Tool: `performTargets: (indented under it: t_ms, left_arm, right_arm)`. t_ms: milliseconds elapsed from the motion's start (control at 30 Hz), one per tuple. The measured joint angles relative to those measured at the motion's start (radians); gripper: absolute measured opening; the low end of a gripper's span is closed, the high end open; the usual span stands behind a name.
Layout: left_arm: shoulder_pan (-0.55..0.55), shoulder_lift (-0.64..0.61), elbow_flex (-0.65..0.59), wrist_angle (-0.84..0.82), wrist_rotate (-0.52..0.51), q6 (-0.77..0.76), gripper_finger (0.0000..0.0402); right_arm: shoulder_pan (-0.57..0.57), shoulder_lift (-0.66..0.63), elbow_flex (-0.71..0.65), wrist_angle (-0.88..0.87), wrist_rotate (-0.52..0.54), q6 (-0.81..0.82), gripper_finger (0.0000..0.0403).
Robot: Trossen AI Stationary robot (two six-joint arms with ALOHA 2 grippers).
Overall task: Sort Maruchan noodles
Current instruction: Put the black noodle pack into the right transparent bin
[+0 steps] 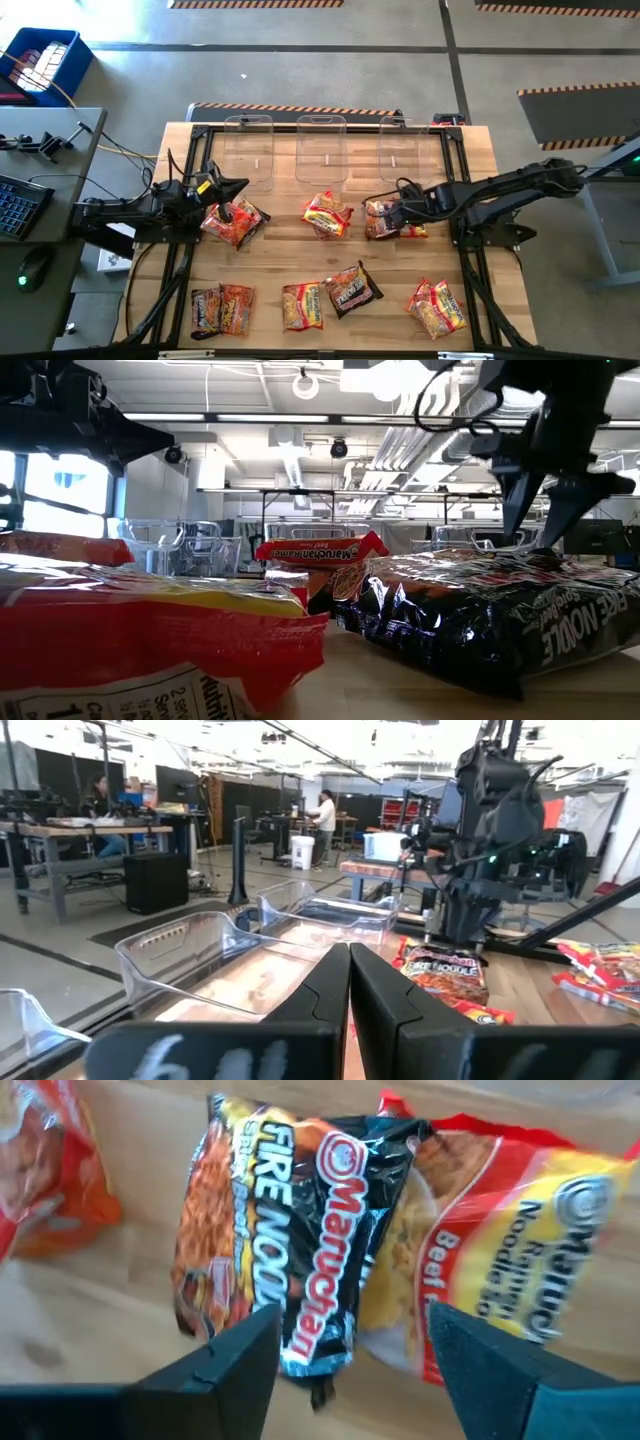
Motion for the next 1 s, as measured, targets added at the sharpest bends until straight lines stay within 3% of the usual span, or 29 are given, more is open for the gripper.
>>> performTargets:
  t_ms: [167, 433, 700, 800, 1000]
  left_arm:
    - [0.000, 0.000, 0.000, -0.001, 0.001, -0.002, 0.0003]
    - [0.000, 0.000, 0.000, -0.001, 0.000, -0.001, 0.0003]
    - [0.000, 0.000, 0.000, -0.002, 0.000, -0.001, 0.0003]
    - [0.000, 0.000, 0.000, -0.002, 0.000, -0.001, 0.0003]
    - [0.000, 0.000, 0.000, -0.002, 0.000, -0.001, 0.0003]
  right_arm:
    - [-0.009, 0.008, -0.130, 0.258, 0.043, 0.032, 0.0244]
    - [-0.010, 0.006, -0.207, 0.366, 0.128, 0.092, 0.0243]
    - [-0.010, 0.007, -0.240, 0.660, 0.144, -0.051, 0.0223]
    - [-0.010, 0.007, -0.239, 0.702, 0.155, -0.066, 0.0214]
    - [-0.010, 0.045, -0.239, 0.626, 0.120, 0.065, 0.0223]
